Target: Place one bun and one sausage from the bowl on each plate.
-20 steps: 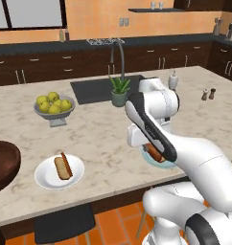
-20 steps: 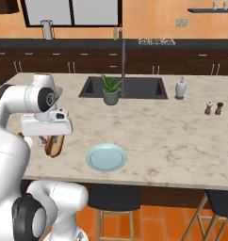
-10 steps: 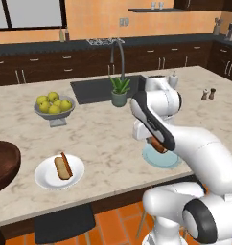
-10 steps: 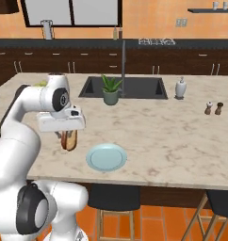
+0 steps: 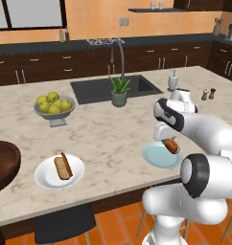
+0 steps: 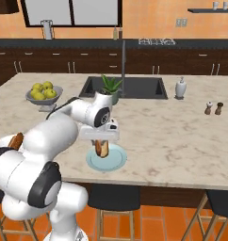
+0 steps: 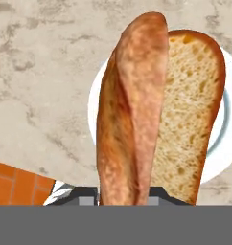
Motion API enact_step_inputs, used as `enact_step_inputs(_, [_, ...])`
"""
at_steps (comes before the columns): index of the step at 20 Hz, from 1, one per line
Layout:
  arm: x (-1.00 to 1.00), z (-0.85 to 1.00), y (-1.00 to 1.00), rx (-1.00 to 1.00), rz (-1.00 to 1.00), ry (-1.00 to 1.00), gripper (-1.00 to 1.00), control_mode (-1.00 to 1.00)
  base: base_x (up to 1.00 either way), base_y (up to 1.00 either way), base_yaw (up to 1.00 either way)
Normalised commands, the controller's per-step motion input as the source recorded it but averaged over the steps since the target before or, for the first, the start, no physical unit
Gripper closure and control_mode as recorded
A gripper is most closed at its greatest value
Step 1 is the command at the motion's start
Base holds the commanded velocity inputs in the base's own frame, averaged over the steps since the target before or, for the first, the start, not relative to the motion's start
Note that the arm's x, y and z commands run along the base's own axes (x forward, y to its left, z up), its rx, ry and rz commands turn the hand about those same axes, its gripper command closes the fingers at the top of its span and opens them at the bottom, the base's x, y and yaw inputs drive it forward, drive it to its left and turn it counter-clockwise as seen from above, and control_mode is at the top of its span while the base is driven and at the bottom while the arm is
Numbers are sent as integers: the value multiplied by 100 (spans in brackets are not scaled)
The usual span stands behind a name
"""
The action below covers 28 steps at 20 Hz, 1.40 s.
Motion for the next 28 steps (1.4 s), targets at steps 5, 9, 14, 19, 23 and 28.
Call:
enact_step_inputs(5, [65,-52,-57,1,1,0,100,-100,0,0,0])
enact_step_inputs(9, [39,-56,-10,0,2,0,100,-100,0,0,0])
enact_step_inputs(14, [0,-59,0,0,0,0,100,-100,0,0,0])
enact_step_inputs(19, [4,-19,0,0,0,0,100,-100,0,0,0])
enact_step_inputs(23, [0,-7,0,0,0,0,-100,-100,0,0,0])
enact_step_inputs(28, [0,0,0,0,0,0,-100,-100,0,0,0])
